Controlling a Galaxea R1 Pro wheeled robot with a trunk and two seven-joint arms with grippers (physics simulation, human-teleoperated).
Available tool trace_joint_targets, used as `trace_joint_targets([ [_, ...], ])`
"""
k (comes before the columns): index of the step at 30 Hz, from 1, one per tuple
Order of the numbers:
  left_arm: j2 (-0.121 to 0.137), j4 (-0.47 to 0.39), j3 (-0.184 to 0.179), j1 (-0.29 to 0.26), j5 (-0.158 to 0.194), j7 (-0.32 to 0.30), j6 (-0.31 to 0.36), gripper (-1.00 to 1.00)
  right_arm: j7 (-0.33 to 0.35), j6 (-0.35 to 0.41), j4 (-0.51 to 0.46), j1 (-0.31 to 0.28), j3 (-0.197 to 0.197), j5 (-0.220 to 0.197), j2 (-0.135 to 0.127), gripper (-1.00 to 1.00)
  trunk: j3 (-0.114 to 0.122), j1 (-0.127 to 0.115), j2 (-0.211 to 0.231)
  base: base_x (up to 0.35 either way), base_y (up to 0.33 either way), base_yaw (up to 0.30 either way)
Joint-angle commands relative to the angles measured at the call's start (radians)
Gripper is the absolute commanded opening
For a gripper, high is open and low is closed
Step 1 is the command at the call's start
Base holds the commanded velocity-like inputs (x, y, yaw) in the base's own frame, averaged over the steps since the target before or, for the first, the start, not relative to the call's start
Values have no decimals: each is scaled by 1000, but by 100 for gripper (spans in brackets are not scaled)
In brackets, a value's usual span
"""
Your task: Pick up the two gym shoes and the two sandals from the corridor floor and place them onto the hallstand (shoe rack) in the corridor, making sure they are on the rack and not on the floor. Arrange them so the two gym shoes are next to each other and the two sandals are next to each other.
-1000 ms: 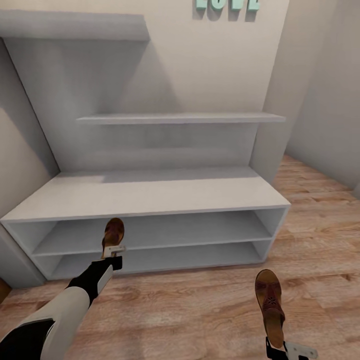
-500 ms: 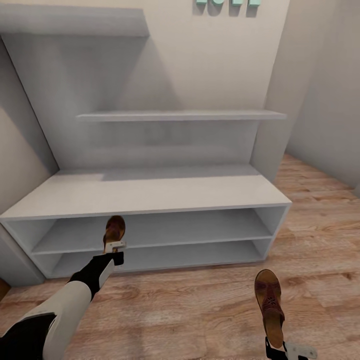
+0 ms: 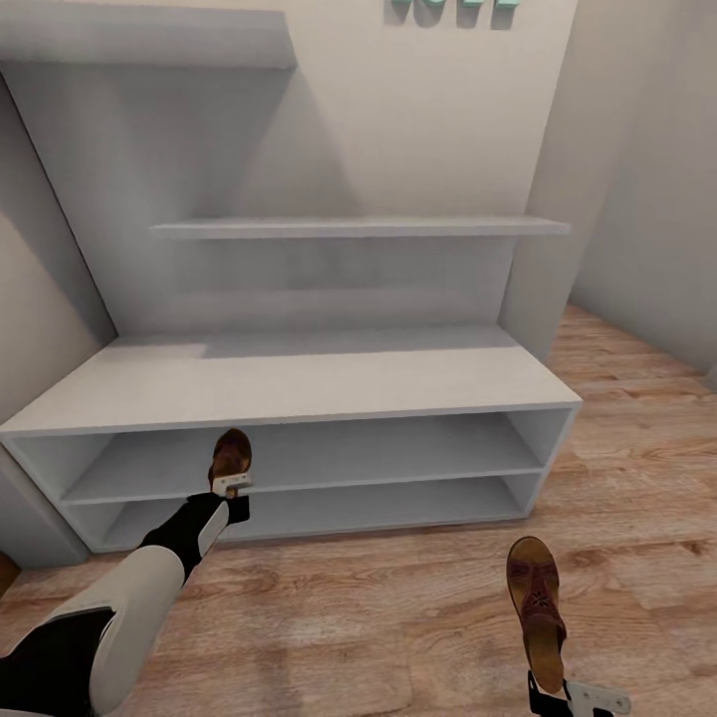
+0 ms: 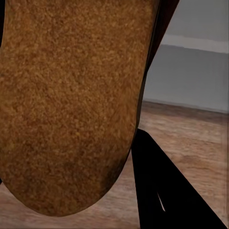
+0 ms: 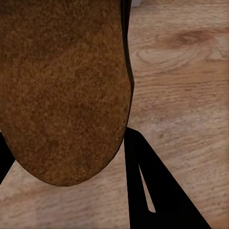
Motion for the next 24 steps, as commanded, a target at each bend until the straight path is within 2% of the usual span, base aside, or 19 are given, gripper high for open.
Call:
trace_joint_targets([
  [1, 0, -2, 2, 0, 4, 0, 7, -100, -3, -3, 1, 0, -4, 7, 0, -100, -1, 0, 0, 0, 0, 0],
  [7, 0, -2, 2, 2, 8, 0, 7, -100, -3, -3, 1, 0, -4, 7, -1, -100, -20, 23, -42, 0, 0, 0],
  [24, 2, -2, -1, 9, 7, 4, 3, -100, -8, -3, 0, 0, -7, 6, 1, -100, -20, 23, -42, 0, 0, 0],
])
